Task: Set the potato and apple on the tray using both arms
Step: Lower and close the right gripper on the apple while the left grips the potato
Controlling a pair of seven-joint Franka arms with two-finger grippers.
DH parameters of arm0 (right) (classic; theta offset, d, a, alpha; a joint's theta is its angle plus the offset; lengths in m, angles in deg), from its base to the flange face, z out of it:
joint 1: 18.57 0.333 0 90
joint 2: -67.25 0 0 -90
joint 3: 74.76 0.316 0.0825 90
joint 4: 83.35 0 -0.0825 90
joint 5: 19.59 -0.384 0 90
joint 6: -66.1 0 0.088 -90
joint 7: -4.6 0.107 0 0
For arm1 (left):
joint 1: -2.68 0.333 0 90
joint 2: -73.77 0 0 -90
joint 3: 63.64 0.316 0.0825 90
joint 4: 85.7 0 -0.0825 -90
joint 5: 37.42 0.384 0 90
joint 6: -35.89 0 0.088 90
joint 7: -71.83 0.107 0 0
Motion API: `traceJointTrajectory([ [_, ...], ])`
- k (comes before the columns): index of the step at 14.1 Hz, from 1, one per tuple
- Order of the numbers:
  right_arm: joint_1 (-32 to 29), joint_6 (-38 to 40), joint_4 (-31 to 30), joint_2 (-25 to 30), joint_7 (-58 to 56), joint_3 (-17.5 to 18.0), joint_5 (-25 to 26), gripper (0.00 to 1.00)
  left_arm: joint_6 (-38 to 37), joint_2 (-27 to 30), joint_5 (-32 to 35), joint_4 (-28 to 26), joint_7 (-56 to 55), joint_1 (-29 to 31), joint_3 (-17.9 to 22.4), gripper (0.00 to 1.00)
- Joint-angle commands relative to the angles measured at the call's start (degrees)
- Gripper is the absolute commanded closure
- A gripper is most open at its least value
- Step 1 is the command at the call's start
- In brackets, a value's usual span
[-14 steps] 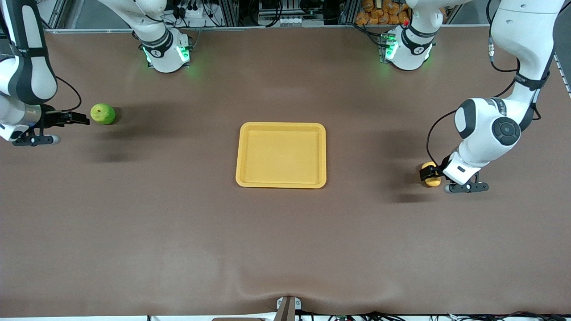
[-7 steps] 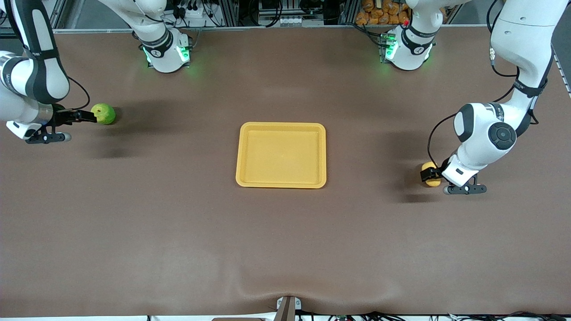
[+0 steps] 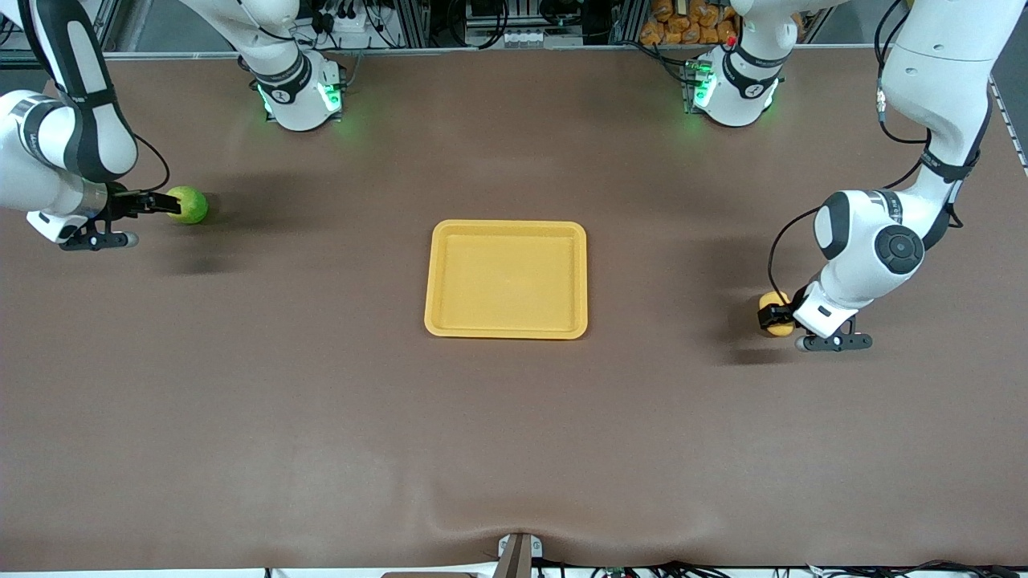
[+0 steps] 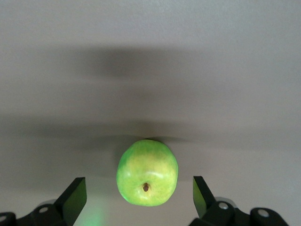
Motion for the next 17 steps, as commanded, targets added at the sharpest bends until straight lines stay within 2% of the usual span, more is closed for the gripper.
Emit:
traceJointTrajectory([
  [1, -2.81, -1.9, -2.1, 0.39, -0.13, 0.83, 1.27, 0.0, 1.08, -1.07, 1.36, 0.67, -0.35, 0.29, 0.04, 0.45],
  [4, -2.9, -5.76, -4.9, 0.38, 0.05, 0.83, 1.27, 0.0, 1.08, -1.07, 1.45, 0.85, -0.17, 0.03, 0.04, 0.65],
  [8, -3.08, -9.29, -7.46, -0.41, 0.13, 0.74, 1.35, 0.0, 0.82, -0.55, 1.54, 1.02, 0.26, 0.03, 0.04, 0.76],
  [14, -4.66, -10.25, -7.46, -1.72, 0.13, 0.74, 2.67, 0.0, -1.81, 3.14, 1.63, 1.02, 0.44, -0.23, -0.75, 0.76],
  [17, -5.01, -12.62, -8.07, -2.96, 0.13, 0.74, 2.67, 0.0, -6.38, 4.72, 1.63, 1.81, -0.35, -0.32, -3.64, 0.78],
])
